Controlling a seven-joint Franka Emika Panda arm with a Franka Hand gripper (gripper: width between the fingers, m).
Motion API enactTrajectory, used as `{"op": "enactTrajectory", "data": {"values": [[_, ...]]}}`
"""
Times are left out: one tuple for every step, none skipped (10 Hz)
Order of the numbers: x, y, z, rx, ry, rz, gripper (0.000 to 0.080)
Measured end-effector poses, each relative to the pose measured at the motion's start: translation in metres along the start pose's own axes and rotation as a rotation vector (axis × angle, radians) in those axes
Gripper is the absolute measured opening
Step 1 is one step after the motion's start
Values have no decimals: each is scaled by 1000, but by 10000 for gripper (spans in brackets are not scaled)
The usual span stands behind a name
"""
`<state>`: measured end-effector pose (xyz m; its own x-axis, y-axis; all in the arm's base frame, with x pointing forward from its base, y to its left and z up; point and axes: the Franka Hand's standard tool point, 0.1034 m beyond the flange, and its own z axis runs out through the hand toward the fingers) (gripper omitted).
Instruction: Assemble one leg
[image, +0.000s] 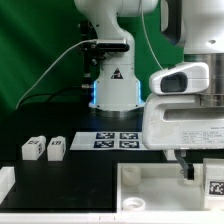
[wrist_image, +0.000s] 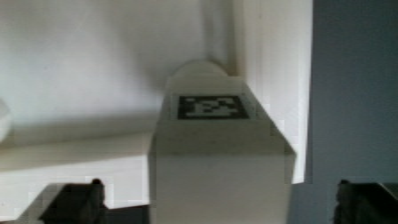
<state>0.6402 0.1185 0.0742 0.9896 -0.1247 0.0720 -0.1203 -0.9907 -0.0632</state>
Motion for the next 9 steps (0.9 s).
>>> {"op": "enactTrajectory", "data": {"values": [[0,0,0,0,0,40,560],[0,0,0,2,-1,89,560],[0,-1,0,2,-1,202,378],[0,2,1,-2,-2,309,297],[0,4,1,-3,-1,416,297],[0,5,1,-4,0,533,297],[-1,6,0,-9,-1,704,297],[-2,7,0,-12,-6,874,297],[-4,9,0,-4,-15,1079,297]]}}
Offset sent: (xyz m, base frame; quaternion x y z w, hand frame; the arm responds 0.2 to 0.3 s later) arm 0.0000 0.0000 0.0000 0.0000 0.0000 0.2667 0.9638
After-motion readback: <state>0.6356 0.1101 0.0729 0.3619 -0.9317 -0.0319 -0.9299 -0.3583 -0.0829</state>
